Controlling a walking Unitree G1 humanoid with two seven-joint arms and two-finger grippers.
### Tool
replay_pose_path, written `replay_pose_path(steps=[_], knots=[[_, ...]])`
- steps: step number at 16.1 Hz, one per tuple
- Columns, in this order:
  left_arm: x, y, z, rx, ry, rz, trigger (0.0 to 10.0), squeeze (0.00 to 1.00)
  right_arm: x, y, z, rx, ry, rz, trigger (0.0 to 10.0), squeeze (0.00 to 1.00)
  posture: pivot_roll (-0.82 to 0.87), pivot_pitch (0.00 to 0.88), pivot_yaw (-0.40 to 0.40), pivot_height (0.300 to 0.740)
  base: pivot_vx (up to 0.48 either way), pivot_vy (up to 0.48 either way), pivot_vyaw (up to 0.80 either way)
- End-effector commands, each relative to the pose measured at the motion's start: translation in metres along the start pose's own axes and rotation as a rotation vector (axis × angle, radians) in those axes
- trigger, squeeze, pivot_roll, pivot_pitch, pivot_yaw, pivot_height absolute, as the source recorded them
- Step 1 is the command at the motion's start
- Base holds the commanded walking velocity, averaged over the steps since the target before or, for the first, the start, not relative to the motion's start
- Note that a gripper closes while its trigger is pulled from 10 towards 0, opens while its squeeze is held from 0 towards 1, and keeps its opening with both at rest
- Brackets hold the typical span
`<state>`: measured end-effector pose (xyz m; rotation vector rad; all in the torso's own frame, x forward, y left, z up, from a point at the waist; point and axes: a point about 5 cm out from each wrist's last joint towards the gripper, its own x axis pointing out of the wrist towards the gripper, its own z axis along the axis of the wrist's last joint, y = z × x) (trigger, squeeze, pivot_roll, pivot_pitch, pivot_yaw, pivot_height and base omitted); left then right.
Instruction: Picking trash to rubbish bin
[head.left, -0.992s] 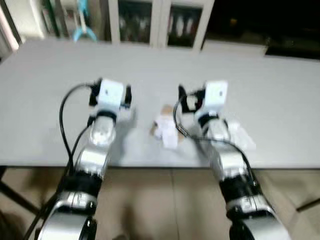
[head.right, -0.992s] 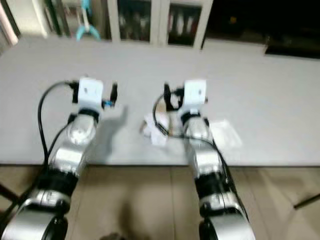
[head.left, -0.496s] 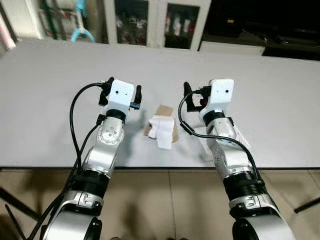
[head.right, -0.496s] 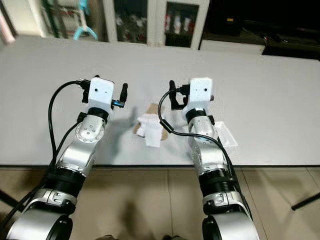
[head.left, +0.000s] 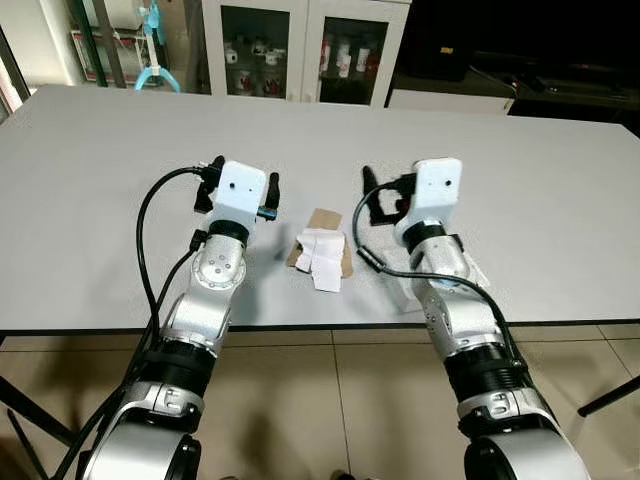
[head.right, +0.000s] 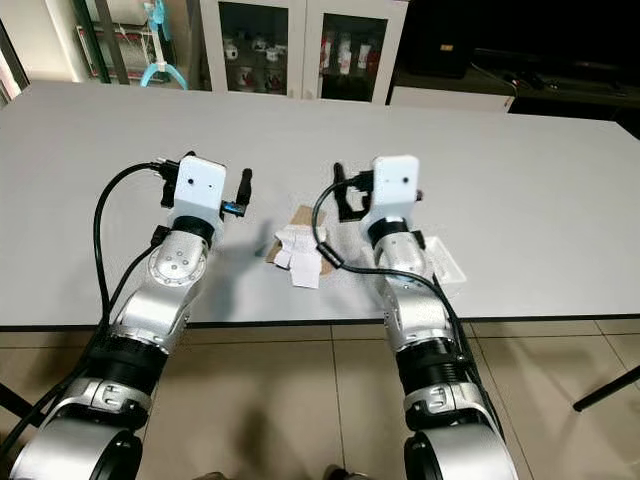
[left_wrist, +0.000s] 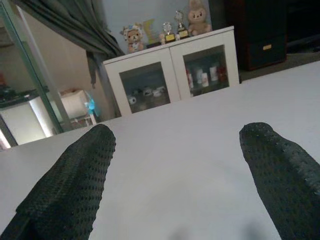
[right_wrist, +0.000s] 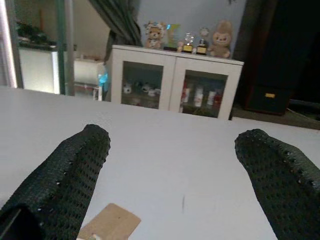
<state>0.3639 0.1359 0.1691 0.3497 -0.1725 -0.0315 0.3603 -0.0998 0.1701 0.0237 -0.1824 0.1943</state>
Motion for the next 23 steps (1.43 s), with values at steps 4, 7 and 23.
replay_pose_path(steps=[4, 7, 23], knots=[[0.000, -0.001, -0.001, 0.008, 0.012, 0.008, 10.0, 0.00, -0.003, -0.006, -0.005, -0.005, 0.031, -0.003, 10.0, 0.00, 0.01, 0.032, -0.087, 0.740, 0.000, -0.439, 0.00], [0.000, 0.002, -0.004, -0.016, 0.031, 0.031, 10.0, 0.00, -0.004, -0.004, -0.005, -0.004, 0.035, 0.015, 10.0, 0.00, 0.01, 0.032, -0.089, 0.740, 0.000, -0.160, 0.00], [-0.021, 0.026, -0.048, -0.300, 0.237, -0.045, 10.0, 0.00, -0.048, 0.033, -0.029, 0.052, 0.220, 0.547, 10.0, 0.00, 0.00, 0.018, -0.095, 0.740, 0.000, 0.000, 0.00]])
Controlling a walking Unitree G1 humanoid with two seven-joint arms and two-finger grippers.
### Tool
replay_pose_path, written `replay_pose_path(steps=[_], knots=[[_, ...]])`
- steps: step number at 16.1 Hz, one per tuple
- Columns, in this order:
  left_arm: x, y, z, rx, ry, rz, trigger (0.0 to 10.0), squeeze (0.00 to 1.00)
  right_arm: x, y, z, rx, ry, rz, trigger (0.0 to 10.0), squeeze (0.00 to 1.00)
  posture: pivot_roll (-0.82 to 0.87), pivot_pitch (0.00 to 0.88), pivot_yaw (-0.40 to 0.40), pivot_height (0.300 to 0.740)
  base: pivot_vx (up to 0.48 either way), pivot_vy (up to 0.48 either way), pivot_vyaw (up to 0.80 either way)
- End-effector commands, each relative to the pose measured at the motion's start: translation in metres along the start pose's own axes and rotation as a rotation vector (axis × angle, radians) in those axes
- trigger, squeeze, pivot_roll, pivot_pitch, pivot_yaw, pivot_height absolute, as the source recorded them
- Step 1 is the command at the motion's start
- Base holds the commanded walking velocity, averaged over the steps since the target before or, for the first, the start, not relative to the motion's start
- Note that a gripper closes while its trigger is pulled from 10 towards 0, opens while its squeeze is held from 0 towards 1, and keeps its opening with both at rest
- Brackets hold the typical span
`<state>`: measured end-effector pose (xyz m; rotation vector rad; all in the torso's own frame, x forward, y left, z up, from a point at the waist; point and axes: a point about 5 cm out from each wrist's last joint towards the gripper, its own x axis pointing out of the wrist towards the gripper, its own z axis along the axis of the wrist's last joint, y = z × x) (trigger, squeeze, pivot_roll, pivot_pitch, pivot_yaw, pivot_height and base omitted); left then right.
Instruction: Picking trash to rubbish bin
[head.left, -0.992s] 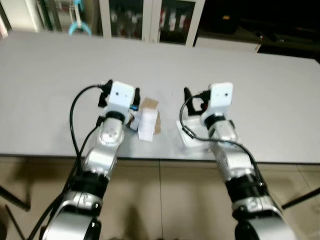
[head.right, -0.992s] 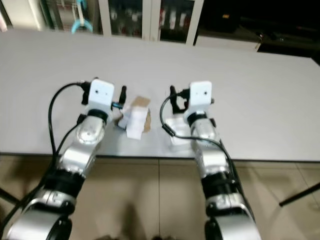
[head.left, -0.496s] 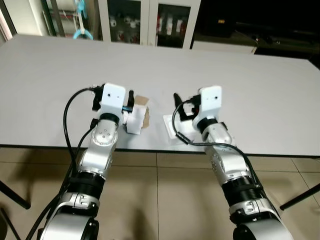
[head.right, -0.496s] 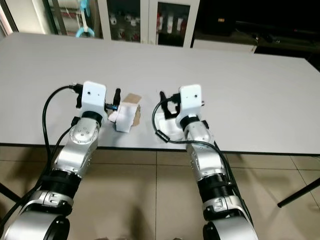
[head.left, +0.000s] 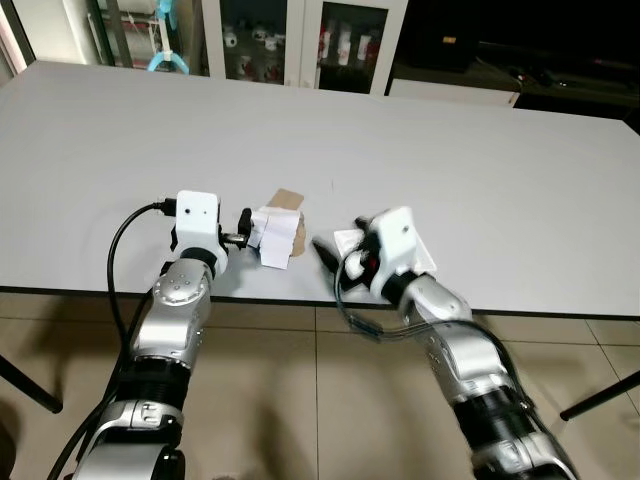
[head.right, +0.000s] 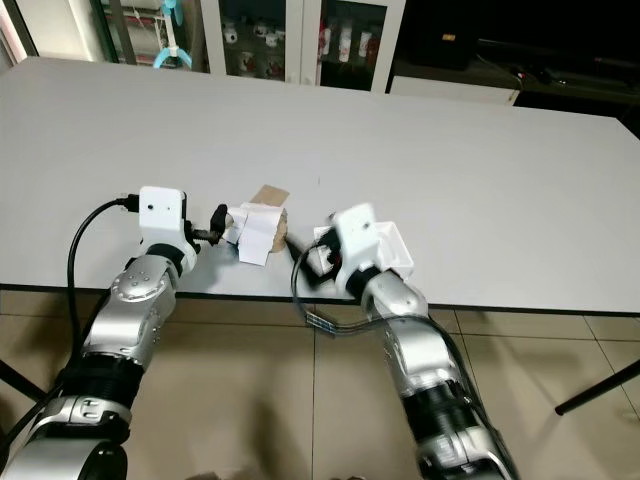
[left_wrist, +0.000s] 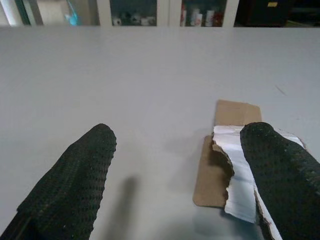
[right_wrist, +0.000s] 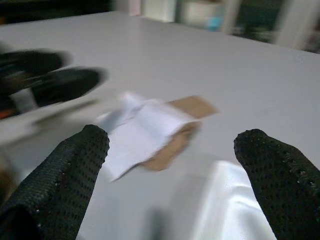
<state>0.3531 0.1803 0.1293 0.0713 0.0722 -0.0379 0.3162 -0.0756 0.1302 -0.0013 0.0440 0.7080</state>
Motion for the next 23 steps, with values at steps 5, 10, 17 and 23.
replay_pose_path(steps=[5, 10, 17, 23], knots=[[-0.001, -0.008, 0.010, -0.134, 0.018, -0.120, 10.0, 0.00, -0.003, 0.010, 0.006, 0.012, 0.000, 0.088, 10.0, 0.00, 0.00, 0.012, -0.097, 0.740, 0.000, 0.000, 0.00], [0.000, -0.014, 0.015, -0.160, 0.072, -0.219, 10.0, 0.00, -0.004, 0.014, 0.006, 0.021, 0.006, 0.107, 10.0, 0.00, 0.00, 0.008, -0.090, 0.740, 0.000, 0.000, 0.00], [0.014, -0.024, 0.013, -0.122, 0.192, -0.234, 10.0, 0.00, -0.007, 0.016, 0.007, 0.030, 0.003, 0.110, 10.0, 0.00, -0.01, 0.005, -0.080, 0.740, 0.000, 0.000, 0.00], [0.027, -0.036, 0.011, -0.073, 0.276, -0.222, 10.0, 0.00, -0.010, 0.018, 0.007, 0.044, 0.003, 0.106, 10.0, 0.00, -0.02, 0.017, -0.074, 0.740, 0.000, 0.000, 0.00]])
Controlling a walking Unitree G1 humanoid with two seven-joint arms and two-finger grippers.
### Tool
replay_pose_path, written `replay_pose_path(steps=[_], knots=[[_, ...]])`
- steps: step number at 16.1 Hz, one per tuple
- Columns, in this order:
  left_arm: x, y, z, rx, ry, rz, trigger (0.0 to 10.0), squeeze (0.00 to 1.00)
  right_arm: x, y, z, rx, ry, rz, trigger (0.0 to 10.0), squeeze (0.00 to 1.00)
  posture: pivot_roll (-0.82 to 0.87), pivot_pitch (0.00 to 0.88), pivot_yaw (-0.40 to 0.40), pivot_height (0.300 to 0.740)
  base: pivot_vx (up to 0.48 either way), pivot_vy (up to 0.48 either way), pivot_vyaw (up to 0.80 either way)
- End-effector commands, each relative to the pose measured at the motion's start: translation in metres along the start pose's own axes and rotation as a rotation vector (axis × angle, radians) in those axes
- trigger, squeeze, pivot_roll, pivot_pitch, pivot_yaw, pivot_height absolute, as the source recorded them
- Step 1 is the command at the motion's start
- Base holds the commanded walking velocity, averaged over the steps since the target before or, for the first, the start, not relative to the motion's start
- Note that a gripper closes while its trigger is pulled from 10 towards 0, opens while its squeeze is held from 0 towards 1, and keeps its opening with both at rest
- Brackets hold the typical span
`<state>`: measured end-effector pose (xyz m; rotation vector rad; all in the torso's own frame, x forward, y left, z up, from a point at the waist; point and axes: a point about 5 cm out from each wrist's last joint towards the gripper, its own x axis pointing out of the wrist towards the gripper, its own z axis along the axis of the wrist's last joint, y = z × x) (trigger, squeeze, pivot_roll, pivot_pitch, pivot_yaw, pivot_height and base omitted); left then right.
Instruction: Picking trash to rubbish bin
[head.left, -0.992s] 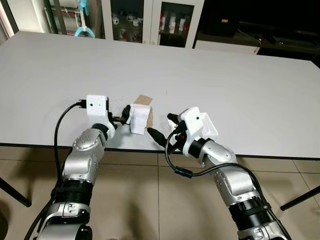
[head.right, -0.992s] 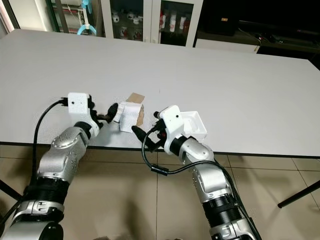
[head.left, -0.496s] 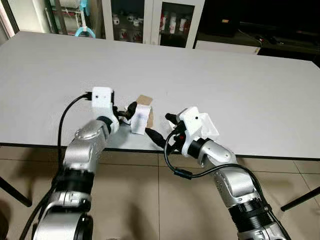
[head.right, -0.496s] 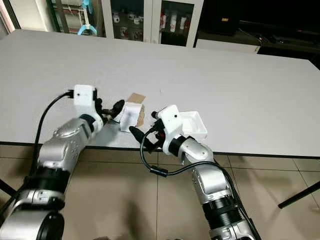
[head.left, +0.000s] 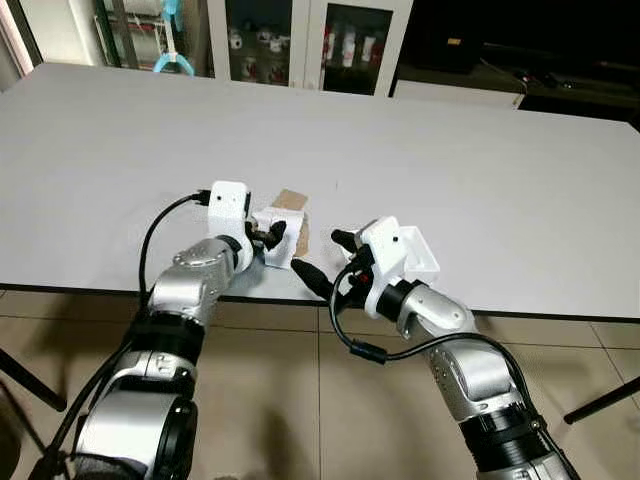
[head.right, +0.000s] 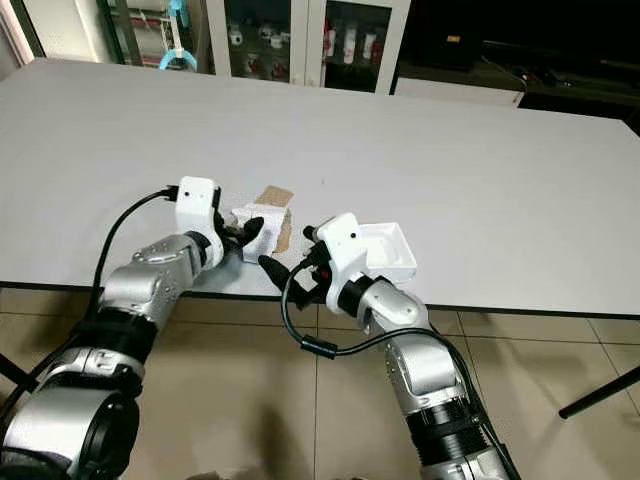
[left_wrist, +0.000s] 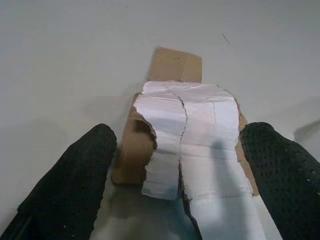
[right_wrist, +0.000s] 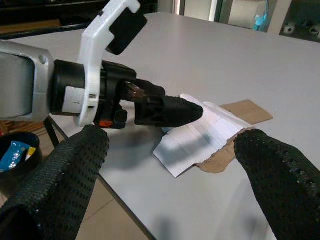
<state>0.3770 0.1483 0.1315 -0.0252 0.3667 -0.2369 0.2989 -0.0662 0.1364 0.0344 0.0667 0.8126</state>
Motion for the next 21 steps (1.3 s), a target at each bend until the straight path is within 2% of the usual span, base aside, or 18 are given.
replay_pose_path(steps=[1, 8, 14, 15, 21], knots=[[0.004, -0.007, 0.004, 0.028, 0.006, -0.008, 10.0, 0.00, -0.003, 0.000, 0.001, 0.007, -0.007, 0.000, 10.0, 0.00, -0.03, 0.020, -0.073, 0.740, 0.000, 0.000, 0.00], [0.013, -0.020, -0.015, 0.099, 0.174, 0.007, 10.0, 0.00, -0.004, 0.001, 0.002, 0.020, -0.007, -0.005, 10.0, 0.00, -0.03, 0.026, -0.066, 0.740, 0.000, 0.000, 0.00], [0.014, -0.020, -0.023, 0.139, 0.221, 0.036, 10.0, 0.00, -0.004, 0.001, 0.001, 0.029, -0.005, -0.005, 10.0, 0.00, -0.03, 0.028, -0.066, 0.740, 0.000, 0.000, 0.00], [0.014, -0.020, -0.025, 0.141, 0.226, 0.038, 0.0, 0.00, -0.004, 0.001, 0.001, 0.029, -0.006, -0.007, 10.0, 0.00, -0.03, 0.031, -0.066, 0.740, 0.000, 0.000, 0.00], [0.015, -0.022, -0.024, 0.141, 0.229, 0.035, 0.0, 0.00, -0.005, 0.000, 0.002, 0.036, -0.006, -0.011, 10.0, 0.00, -0.03, 0.042, -0.068, 0.740, 0.000, 0.000, 0.00]])
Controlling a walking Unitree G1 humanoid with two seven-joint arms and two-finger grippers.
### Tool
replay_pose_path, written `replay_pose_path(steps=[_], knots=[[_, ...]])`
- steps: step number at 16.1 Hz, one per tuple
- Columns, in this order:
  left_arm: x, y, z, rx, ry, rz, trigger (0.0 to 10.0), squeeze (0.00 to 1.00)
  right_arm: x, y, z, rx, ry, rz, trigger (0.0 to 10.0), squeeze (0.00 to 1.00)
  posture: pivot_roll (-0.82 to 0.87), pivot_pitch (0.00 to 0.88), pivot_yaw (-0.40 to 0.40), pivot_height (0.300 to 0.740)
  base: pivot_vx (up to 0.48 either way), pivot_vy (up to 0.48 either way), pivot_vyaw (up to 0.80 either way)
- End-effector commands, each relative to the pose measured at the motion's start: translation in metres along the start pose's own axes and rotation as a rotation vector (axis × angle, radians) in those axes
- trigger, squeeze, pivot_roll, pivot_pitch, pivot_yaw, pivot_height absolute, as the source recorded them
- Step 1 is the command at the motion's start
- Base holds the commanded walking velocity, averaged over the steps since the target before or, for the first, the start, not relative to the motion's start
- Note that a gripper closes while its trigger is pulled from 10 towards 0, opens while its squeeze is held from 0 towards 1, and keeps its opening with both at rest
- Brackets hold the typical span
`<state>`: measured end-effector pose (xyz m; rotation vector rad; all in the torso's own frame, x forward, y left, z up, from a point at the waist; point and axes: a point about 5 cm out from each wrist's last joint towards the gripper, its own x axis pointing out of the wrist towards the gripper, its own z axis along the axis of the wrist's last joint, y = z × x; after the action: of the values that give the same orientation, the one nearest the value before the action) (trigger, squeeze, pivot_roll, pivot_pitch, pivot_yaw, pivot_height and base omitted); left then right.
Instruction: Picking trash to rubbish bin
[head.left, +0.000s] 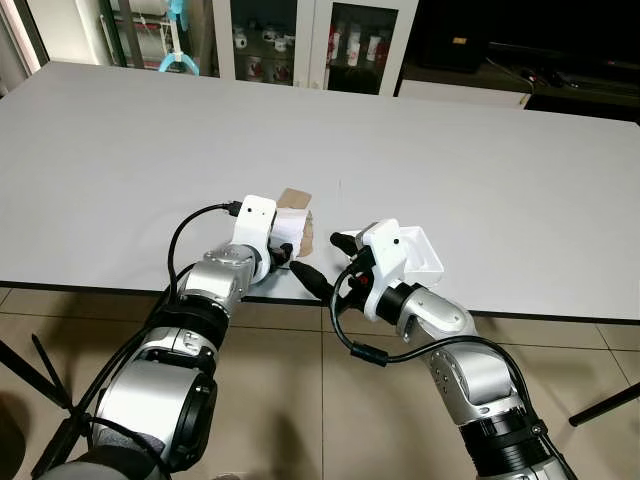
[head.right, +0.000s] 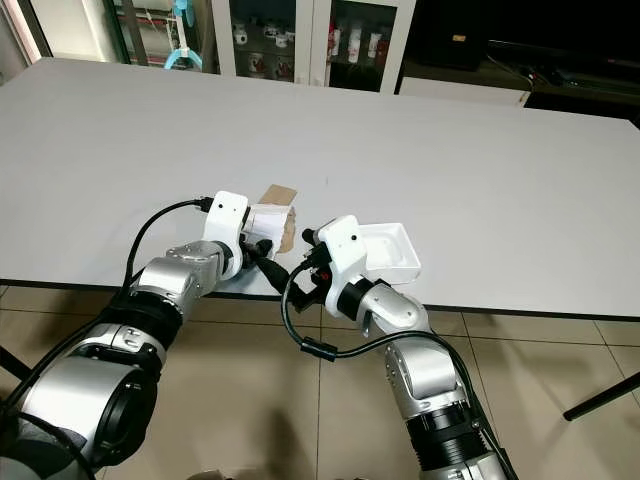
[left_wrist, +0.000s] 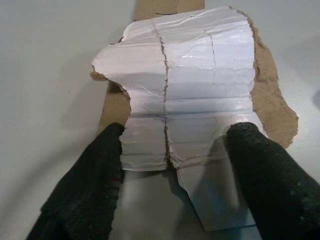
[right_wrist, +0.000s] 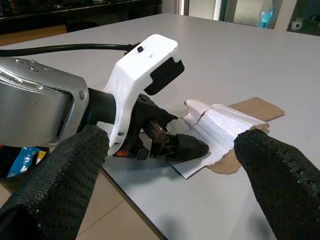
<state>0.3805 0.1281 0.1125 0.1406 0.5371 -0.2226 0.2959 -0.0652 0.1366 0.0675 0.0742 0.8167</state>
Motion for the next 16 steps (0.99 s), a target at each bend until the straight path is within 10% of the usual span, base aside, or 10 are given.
replay_pose_path(steps=[1, 8, 16], knots=[[0.002, -0.005, -0.007, 0.005, 0.040, -0.009, 0.0, 0.00, -0.003, -0.003, 0.002, 0.005, 0.000, -0.018, 10.0, 0.00, -0.03, 0.043, -0.067, 0.740, 0.000, 0.000, 0.00], [0.002, -0.003, -0.006, -0.004, 0.024, -0.005, 0.0, 0.00, -0.002, -0.003, 0.001, 0.014, -0.002, -0.017, 10.0, 0.00, -0.03, 0.045, -0.067, 0.740, 0.000, 0.000, 0.00], [-0.002, 0.001, 0.021, -0.090, -0.215, 0.019, 0.0, 0.00, -0.001, -0.003, 0.001, 0.019, -0.005, -0.021, 10.0, 0.00, -0.03, 0.045, -0.066, 0.740, 0.000, 0.000, 0.00]])
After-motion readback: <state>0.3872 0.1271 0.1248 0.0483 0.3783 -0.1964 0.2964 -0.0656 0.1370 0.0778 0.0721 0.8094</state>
